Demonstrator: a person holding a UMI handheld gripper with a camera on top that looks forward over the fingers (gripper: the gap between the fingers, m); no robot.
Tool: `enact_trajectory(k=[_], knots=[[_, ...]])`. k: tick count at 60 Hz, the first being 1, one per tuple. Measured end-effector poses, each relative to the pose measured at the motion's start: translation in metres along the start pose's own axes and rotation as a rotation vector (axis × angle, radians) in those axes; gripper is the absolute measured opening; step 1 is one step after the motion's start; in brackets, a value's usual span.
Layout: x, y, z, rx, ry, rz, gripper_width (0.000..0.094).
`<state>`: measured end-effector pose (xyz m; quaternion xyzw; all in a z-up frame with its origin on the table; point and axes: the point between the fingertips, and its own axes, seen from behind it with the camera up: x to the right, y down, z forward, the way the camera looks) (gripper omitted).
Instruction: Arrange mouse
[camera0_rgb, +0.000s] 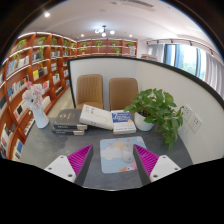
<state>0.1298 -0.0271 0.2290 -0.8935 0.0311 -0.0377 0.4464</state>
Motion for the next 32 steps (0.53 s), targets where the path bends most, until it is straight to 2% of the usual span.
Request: enact_trajectory(k=[10, 21, 32], knots=[[-0.034, 0.024, -0.043, 0.016, -0.020, 0.020, 0.0799], [-0.057, 0.063, -0.071, -0.013, -0.031, -0.010, 0.0801], [-0.068, 0.076, -0.089, -0.007, -0.035, -0.008, 0.0799]])
